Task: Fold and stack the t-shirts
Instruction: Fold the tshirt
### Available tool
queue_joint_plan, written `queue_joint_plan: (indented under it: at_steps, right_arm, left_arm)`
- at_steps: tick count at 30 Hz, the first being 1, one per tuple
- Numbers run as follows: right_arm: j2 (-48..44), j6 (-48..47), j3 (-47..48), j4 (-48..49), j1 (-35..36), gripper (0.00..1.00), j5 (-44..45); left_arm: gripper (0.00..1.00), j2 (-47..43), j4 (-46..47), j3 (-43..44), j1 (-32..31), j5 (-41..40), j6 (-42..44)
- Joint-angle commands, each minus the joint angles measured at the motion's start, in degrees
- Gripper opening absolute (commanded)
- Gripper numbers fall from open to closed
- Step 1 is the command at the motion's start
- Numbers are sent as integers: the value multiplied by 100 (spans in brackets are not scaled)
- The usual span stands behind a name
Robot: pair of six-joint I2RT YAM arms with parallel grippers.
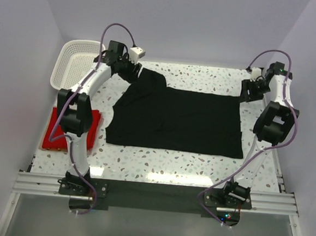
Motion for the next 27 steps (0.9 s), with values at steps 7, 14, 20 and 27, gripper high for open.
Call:
queue_joint_plan:
  at_steps: [7,14,20,27]
  right_arm:
    - [990,979,702,1813,287,57,721]
    - [1132,1014,378,2561,542,55,1239]
    - [1211,970,192,2703,613,50,1477]
    - [1044,882,-19,2580,516,49,1302]
  left_arm:
    - [57,1384,376,1193,237,-85,-884]
    - [57,1631,517,1079,246,-76,-840]
    - [58,1666,622,903,254,-155,-778]
    - [58,1736,658,982,263,-112,-796]
